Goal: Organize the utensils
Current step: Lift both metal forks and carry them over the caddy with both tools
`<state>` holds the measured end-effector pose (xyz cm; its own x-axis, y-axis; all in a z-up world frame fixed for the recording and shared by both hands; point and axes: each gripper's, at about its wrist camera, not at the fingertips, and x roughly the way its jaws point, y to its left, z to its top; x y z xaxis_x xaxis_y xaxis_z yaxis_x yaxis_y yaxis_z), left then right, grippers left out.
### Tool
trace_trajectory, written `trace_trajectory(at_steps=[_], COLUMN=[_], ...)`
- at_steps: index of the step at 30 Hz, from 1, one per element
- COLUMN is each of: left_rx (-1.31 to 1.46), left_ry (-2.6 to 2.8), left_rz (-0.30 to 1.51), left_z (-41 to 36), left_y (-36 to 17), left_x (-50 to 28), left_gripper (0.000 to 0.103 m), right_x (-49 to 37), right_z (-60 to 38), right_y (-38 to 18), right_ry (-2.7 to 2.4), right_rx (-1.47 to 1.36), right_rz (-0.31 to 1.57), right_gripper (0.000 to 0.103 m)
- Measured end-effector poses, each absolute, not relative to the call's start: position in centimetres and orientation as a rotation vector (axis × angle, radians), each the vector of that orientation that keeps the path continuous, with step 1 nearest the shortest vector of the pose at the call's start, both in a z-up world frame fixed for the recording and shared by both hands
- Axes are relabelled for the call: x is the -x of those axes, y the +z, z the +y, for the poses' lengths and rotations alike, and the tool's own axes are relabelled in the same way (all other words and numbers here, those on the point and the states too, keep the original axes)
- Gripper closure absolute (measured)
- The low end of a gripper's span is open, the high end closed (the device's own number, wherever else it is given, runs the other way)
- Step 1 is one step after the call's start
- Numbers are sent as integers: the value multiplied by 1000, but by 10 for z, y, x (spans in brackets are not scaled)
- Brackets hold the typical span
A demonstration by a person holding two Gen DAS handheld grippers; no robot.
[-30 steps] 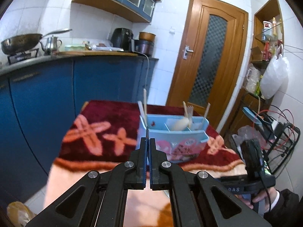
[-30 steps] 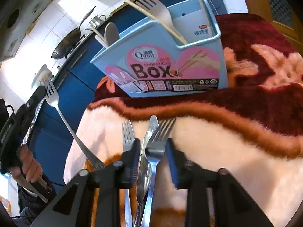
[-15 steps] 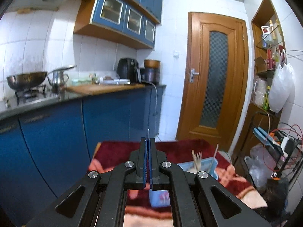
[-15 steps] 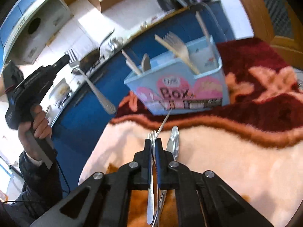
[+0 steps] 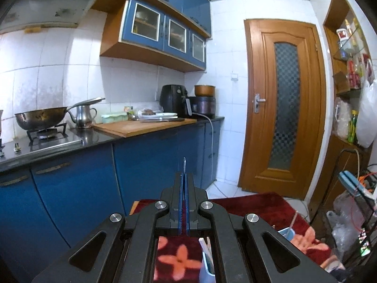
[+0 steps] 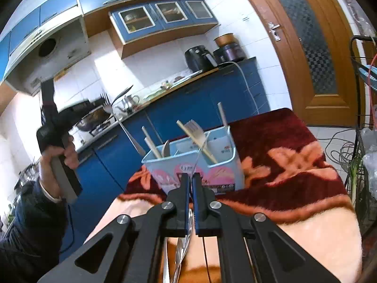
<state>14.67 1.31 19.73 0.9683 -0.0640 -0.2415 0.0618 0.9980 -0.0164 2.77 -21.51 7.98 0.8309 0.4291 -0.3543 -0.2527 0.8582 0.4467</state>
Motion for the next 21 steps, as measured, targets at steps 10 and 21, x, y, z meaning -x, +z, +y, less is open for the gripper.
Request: trace_trajectory(at_steps=[10, 21], left_rx=[-20, -30], left_ry=[-85, -135], left_rz=[284, 348], left_z=[1, -11], left_y=[167, 124], left_x=[-169, -173], left_gripper=[102, 101], right_x=[-42, -75], right_z=[-224, -216], right_y=[98, 144], right_ry=[334, 287], right_rx=[-367, -328], right_rz=[415, 282], right_gripper=[99, 99])
